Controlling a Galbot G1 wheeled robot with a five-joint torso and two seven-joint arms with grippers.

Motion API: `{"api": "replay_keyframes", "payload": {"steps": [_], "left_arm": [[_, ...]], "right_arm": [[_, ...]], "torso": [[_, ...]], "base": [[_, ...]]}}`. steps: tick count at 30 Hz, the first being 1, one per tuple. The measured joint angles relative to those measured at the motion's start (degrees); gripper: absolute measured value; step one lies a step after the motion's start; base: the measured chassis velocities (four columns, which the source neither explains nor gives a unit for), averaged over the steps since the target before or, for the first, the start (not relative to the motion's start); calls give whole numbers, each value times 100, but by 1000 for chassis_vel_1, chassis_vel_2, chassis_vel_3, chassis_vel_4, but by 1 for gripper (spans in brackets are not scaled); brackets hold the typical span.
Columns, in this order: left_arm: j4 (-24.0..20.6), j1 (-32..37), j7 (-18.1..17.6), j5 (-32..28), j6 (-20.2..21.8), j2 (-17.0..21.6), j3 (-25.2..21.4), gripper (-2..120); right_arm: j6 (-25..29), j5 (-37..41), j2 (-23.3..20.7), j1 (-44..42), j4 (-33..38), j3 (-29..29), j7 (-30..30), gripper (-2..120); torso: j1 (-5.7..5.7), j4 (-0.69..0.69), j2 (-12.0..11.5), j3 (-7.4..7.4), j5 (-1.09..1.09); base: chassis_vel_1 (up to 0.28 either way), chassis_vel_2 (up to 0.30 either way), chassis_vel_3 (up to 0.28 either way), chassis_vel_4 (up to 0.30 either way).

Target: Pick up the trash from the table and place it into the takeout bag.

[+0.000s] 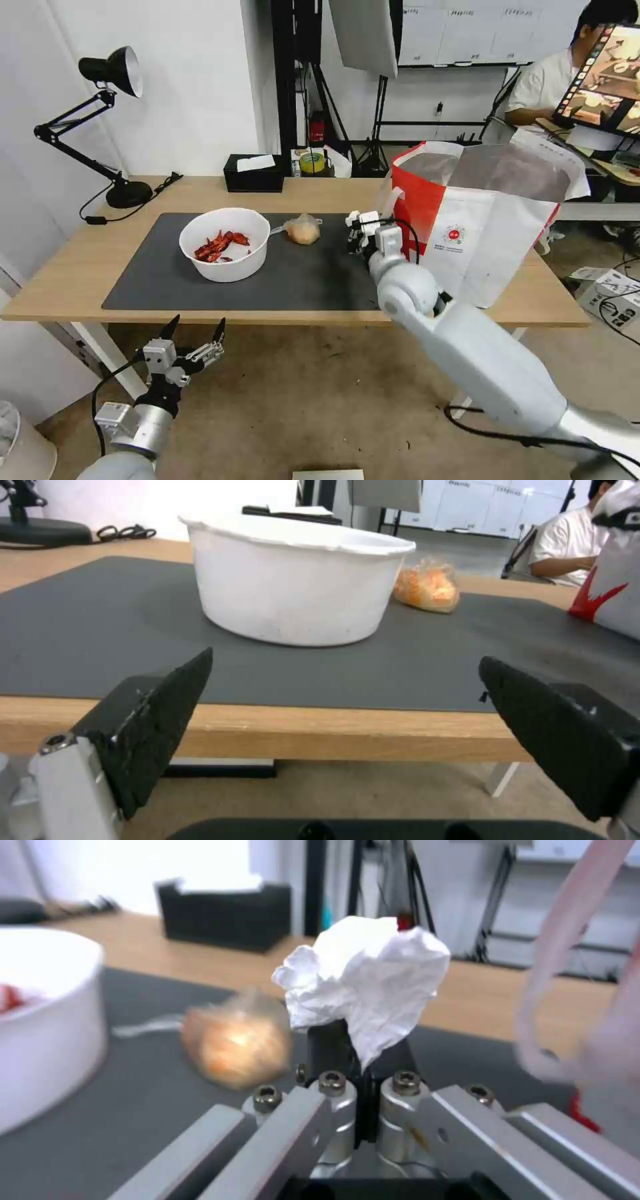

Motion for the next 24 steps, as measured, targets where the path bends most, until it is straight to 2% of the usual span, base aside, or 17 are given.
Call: {"api": "replay_keyframes", "payload": {"steps": [1,6,17,24], "left_arm": [[-1,9,-1,4,-6,-13,1,100],[-2,11,-2,5,-17,-19,1,100],[22,-23,-2,18,-70,-27,43,100],[46,-40,-2,22,-91,-26,68,100]], "right_arm": [[616,-348,-64,-267,122,82,-367,0],[1281,-714,-262,-475,349,295,-789,0],[2052,-828,-765,-462,752,993,-1206,0],[2092,-675,-1008,-203,885,1317,-1106,0]], "torso": [[0,0,0,0,0],[0,0,0,0,0],[0,0,0,0,0],[0,0,1,0,-1]], "base": [[0,0,0,0],[0,0,0,0],[0,0,0,0],[0,0,0,0]]}}
